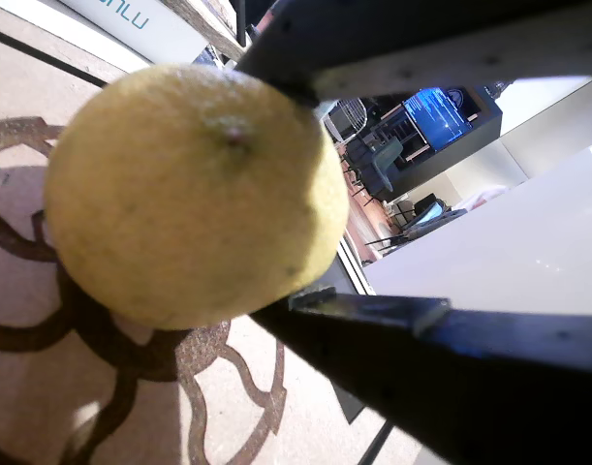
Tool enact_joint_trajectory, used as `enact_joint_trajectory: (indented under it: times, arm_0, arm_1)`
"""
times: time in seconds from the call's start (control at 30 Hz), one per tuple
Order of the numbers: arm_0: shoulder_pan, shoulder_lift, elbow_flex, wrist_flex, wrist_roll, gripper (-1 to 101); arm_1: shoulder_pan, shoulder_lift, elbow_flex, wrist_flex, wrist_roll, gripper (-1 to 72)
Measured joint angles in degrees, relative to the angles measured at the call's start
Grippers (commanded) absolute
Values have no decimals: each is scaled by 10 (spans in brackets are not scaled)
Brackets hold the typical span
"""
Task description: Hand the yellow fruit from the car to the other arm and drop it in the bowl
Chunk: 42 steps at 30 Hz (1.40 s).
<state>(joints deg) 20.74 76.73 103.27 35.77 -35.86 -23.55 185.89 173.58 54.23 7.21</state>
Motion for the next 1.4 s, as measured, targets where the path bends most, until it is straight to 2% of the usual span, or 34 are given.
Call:
enact_joint_trajectory:
  times: [0.53,0.77,0.9,1.0,1.1,1.4]
  arm_0:
    - [0,13,0,13,0,0]
    - [36,233,6,167,0,0]
    - [44,374,83,177,0,-3]
    - [76,501,178,154,-16,-3]
    - [126,591,244,124,-72,-3]
    - [354,642,324,-26,-250,-1]
  arm_1:
    - [0,0,0,0,0,-1]
    - [0,0,0,0,0,-1]
    - [0,0,0,0,0,-1]
    - [0,0,0,0,-10,-1]
    - [0,0,0,0,-34,-1]
    - [-39,-29,-89,41,-93,-1]
